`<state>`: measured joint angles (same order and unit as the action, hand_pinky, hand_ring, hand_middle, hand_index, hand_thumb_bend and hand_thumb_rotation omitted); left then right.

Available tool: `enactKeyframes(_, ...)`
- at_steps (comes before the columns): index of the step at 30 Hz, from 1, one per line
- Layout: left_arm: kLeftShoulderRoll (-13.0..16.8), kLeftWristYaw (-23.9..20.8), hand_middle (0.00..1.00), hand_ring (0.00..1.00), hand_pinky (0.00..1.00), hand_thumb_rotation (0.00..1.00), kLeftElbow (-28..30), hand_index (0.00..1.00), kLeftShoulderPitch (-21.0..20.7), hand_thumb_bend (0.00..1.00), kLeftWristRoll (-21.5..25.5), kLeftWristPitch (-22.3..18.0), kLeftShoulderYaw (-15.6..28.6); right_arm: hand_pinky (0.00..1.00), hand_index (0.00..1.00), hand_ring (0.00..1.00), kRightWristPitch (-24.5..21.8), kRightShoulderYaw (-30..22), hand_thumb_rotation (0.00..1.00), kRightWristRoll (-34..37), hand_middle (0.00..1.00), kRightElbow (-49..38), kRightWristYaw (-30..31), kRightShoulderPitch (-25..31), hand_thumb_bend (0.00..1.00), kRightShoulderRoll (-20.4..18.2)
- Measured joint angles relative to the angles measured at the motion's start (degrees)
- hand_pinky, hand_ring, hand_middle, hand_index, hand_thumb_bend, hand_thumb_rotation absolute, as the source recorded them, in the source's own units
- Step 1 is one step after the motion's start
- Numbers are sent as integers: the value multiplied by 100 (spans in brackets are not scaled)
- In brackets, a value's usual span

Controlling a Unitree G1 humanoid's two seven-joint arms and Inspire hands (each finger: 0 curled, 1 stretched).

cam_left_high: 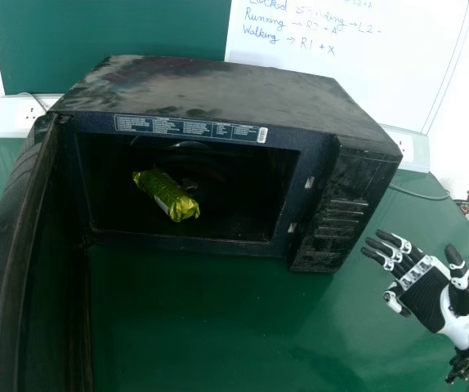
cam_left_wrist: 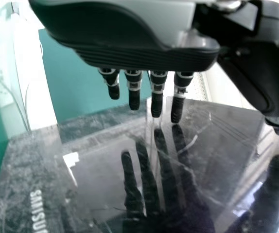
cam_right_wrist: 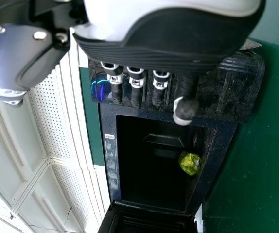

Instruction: Put biscuit inside oven

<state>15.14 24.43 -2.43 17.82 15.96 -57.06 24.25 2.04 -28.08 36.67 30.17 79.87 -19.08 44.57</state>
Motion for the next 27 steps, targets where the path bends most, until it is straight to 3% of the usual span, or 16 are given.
enactKeyframes(5, 150, 28, 97, 91, 67, 98, -177, 95, -56, 100, 0, -437, -56, 0, 100, 100, 62, -2, 84, 1, 100, 20, 30, -4, 90, 0)
enactKeyframes(10, 464, 137, 97, 91, 66, 97, -519, 95, -191, 100, 5, -986, -182, 0, 100, 100, 60, 0, 82, 0, 100, 52, 66, -17, 85, 0)
enactKeyframes(17, 579, 96, 96, 90, 65, 97, -729, 96, -275, 100, -116, -1375, -275, 0, 100, 100, 53, 0, 86, 0, 100, 47, 82, -17, 87, 0)
enactKeyframes(23, 989, 191, 96, 90, 66, 99, -1015, 95, -329, 100, 195, -1593, -636, 0, 100, 100, 108, -3, 74, 0, 100, 33, 82, -17, 86, 0)
enactKeyframes(27, 1061, 184, 96, 90, 65, 98, -1087, 95, -340, 100, 218, -1683, -690, 0, 100, 100, 145, -2, 76, -4, 100, 62, 117, -17, 86, 0)
